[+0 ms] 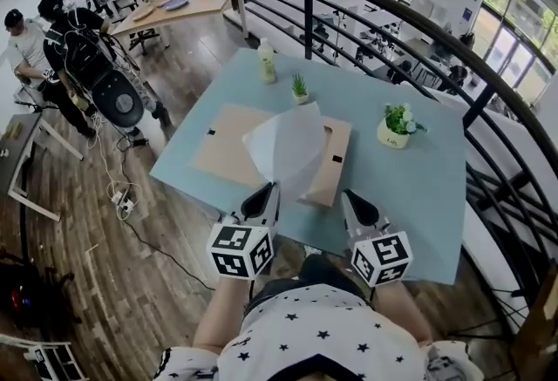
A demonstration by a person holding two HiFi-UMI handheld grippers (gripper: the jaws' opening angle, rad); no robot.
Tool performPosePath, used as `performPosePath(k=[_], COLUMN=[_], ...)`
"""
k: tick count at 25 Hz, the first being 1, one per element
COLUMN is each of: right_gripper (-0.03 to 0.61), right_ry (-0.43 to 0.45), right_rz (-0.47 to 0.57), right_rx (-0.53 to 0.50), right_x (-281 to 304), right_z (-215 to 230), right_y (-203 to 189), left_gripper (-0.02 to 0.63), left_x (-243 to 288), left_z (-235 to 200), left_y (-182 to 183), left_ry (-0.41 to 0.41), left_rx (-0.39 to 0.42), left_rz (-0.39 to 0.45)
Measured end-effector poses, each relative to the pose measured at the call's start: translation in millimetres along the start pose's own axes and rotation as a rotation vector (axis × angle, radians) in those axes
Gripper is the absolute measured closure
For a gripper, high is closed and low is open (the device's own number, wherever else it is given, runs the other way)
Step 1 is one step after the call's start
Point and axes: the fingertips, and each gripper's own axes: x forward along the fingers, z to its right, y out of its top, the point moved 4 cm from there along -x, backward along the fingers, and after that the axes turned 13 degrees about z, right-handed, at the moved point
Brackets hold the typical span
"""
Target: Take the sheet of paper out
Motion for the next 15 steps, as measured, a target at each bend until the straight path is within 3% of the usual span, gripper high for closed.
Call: performPosePath(k=[5,15], right_gripper=[0.572,0.572], right_ry=[-0.010,-0.021], right_rz=[0.008,0.022], right_rx=[0.001,-0.006], right_x=[-3.7,-6.3], right_z=[-0.9,5.4], right_y=[0.3,1.3], left_gripper=[0.604,0.604], left_x=[-11.3,-7.3], left_z=[3.2,10.6], left_y=[4.4,4.4], left_ry=[-0.002,-0.022], left_rx=[-0.020,-0.009], left_rz=[0.037,0.029])
